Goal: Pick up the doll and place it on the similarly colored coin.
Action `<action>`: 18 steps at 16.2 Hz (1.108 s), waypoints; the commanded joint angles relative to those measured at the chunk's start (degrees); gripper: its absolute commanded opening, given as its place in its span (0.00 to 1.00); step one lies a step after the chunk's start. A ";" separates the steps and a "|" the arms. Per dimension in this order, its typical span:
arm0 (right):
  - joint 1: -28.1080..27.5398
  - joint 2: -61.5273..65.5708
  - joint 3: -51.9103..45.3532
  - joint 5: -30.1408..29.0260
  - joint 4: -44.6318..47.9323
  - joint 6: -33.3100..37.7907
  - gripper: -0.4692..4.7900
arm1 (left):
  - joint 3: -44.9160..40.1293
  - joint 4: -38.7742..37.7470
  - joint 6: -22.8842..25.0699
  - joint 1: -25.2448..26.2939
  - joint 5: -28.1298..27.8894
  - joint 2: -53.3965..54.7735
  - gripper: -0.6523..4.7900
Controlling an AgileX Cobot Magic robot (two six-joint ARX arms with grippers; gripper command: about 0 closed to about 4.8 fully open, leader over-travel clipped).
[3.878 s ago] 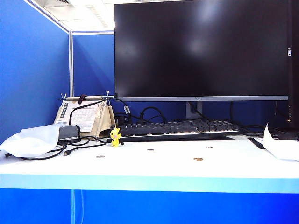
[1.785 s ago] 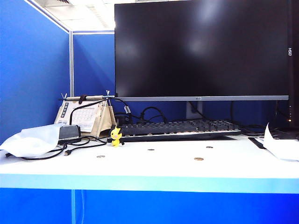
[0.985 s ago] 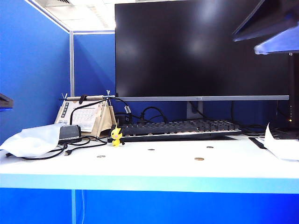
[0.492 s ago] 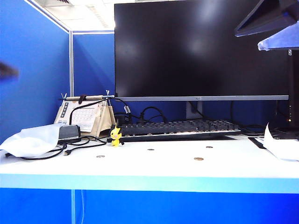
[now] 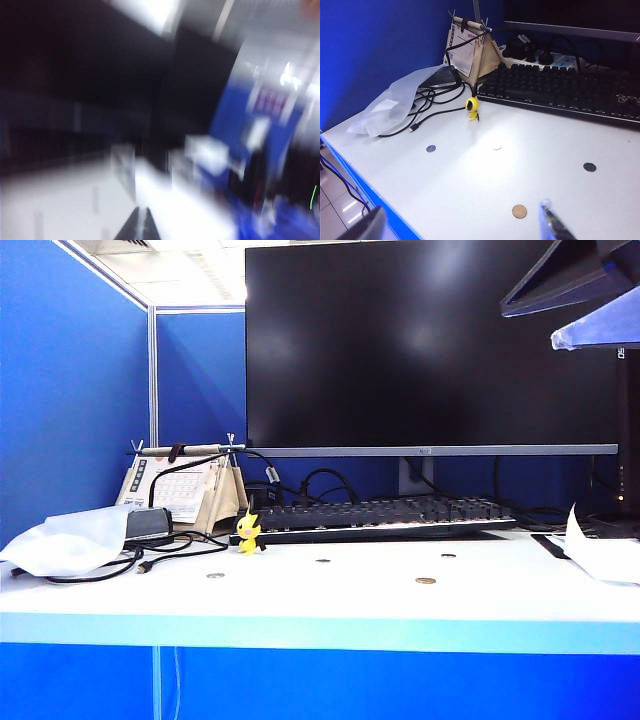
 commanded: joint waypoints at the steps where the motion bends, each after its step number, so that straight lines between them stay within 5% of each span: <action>1: 0.11 0.00 -0.74 -0.13 0.76 0.04 0.83 | 12.90 -4.98 6.27 -0.85 -6.10 5.55 0.11; 6: 0.11 -0.09 -4.07 -0.15 3.89 4.61 0.83 | 32.94 -11.04 18.88 -0.85 -14.51 34.75 0.11; 9: 0.11 -1.11 -3.98 -0.57 7.58 5.51 0.83 | 34.53 -8.00 12.90 -0.90 -13.57 51.28 0.11; 11: -0.17 -2.54 -3.96 -0.55 7.67 5.60 0.83 | 34.51 -7.17 13.29 -0.85 -5.38 58.60 0.11; 15: -0.24 -5.62 -4.00 -0.13 7.61 5.57 0.83 | 34.56 -5.25 6.69 -2.93 -4.63 71.80 0.11; 16: -0.22 -5.86 -4.00 -0.15 7.54 5.57 0.83 | 34.56 -2.64 6.86 -3.96 -9.18 75.49 0.11; 18: -0.28 -5.84 -4.00 -0.09 7.30 5.55 0.83 | 34.51 5.09 8.50 -9.62 -36.13 79.08 0.11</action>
